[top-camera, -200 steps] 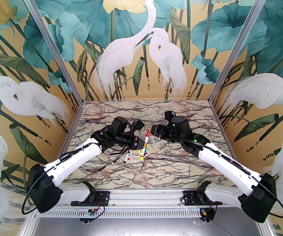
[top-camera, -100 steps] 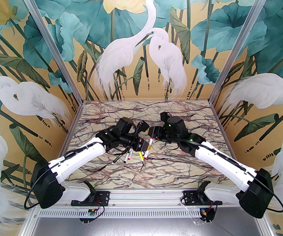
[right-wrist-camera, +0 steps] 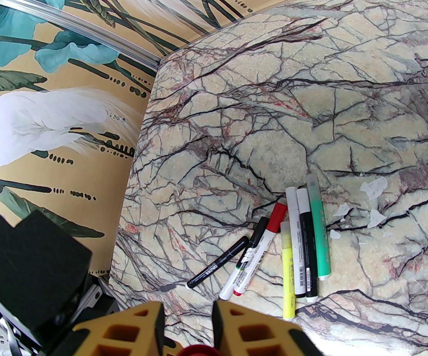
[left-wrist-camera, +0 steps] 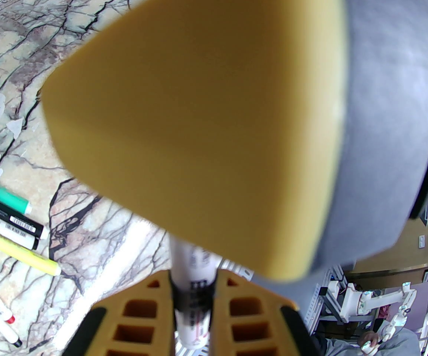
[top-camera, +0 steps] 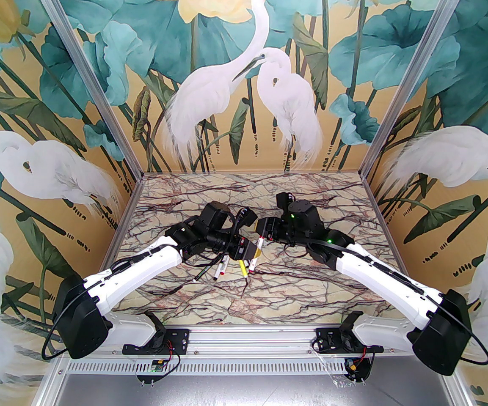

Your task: Open the pen caps

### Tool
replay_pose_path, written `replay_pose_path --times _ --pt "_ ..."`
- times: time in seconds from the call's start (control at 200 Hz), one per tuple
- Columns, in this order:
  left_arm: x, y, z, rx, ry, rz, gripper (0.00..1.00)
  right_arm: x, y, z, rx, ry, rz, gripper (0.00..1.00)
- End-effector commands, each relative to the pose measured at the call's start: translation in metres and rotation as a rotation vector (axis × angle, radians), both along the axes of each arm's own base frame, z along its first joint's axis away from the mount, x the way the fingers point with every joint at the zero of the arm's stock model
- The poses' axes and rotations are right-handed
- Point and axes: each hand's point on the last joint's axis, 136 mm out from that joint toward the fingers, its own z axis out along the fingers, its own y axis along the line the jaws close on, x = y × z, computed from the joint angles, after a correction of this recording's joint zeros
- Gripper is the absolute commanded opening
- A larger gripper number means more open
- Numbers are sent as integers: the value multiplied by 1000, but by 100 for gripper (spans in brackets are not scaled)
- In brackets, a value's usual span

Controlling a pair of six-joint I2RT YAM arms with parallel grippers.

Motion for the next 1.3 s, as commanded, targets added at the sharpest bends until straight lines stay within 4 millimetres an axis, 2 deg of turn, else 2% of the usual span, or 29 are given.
replay_pose_path --times 0.0,0.175,0.415,0.585,0.8,1.01,1.295 --pt "6 -4 13 -30 -38 15 15 -2 4 -5 5 10 13 30" --pt "6 -4 16 -36 -42 16 15 -2 4 -8 -2 16 11 32" --pt "5 -3 16 -34 -41 19 15 -1 5 -8 -1 16 13 27" --pt "6 -3 17 -40 -45 24 15 -2 5 -10 -4 21 15 29" --pt "6 -3 16 -41 -45 29 15 -2 5 -12 -5 26 14 26" --pt "7 -2 17 -44 -48 37 15 -2 5 -8 4 17 12 19" --pt "6 0 21 -127 -76 83 37 -2 1 14 56 -36 -16 15"
